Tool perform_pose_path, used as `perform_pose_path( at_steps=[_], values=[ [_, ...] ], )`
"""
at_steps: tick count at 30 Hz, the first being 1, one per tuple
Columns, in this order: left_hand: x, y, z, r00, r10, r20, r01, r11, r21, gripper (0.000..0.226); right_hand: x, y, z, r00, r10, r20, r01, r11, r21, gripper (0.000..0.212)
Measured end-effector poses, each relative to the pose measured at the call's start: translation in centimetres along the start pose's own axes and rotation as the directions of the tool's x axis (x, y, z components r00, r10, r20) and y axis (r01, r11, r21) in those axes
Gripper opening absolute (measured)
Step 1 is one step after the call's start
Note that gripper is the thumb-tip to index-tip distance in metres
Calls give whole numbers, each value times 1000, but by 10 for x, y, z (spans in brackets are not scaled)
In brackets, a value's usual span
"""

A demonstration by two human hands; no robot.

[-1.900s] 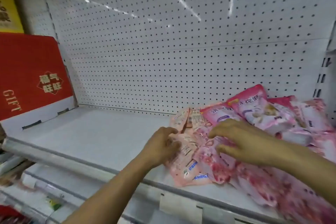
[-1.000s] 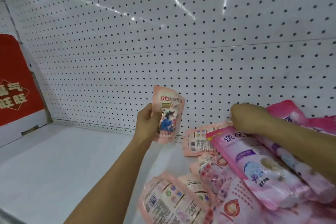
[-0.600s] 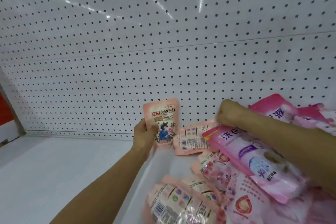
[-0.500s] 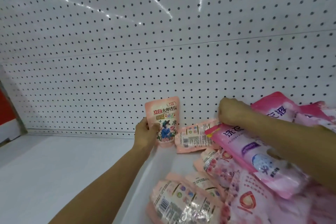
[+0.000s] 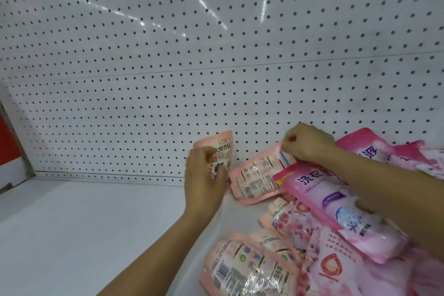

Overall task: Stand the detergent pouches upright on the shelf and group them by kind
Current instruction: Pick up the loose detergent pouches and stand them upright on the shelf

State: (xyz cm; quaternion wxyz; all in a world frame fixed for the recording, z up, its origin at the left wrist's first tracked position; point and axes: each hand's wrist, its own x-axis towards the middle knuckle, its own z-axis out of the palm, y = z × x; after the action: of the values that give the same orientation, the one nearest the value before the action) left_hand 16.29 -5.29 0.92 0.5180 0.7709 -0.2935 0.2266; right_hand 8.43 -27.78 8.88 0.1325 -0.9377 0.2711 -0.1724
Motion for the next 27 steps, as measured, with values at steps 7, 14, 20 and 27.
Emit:
perform_pose_path(
  at_steps=[7, 14, 20, 27],
  values=[
    [-14, 36, 9, 927, 106, 360, -63, 990, -129, 76, -21, -82, -40, 987, -154, -44, 155, 851, 501, 25],
    [-1, 28, -8, 973, -233, 1, 201, 839, -506, 18, -63, -90, -44, 953, -230, 196, 3, 655, 755, 33],
    [-10, -15, -18, 892, -387, 232, 445, 840, -309, 11, -115, -56, -6, 736, -473, 484, 325, 874, 360, 20],
    [-22, -19, -33, 887, -376, 268, 452, 826, -336, 35, -148, -72, 34, 690, -270, 672, 461, 880, -119, 63]
  ],
)
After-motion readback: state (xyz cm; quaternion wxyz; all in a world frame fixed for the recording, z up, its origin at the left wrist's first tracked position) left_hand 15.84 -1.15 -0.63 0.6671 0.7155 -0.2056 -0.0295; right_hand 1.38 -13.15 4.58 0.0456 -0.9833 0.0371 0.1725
